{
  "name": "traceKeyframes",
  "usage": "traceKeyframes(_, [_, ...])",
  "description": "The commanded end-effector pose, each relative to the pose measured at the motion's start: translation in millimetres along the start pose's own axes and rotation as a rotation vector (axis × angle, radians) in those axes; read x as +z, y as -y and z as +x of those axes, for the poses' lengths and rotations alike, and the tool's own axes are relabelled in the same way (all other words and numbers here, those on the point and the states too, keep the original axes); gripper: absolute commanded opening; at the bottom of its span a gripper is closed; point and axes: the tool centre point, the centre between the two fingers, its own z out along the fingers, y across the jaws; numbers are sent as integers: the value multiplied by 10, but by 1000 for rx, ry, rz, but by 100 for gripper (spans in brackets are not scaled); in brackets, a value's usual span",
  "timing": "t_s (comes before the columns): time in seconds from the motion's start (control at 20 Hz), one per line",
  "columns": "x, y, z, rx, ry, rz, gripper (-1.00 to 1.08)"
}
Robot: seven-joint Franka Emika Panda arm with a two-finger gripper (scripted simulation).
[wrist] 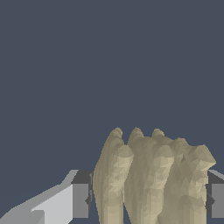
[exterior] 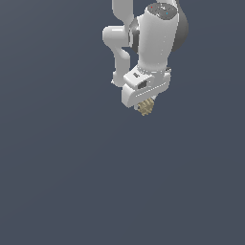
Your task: Pick up the object and move it to a goal position.
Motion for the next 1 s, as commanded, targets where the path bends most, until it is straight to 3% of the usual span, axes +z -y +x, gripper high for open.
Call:
traceKeyframes(0.0, [-278, 142, 2, 0, 1, 0, -100])
traceKeyframes(0.5, [-1181, 583, 49, 0, 0, 1, -100])
traceKeyframes(0.95, [-1565, 756, 89, 1, 0, 2, -100])
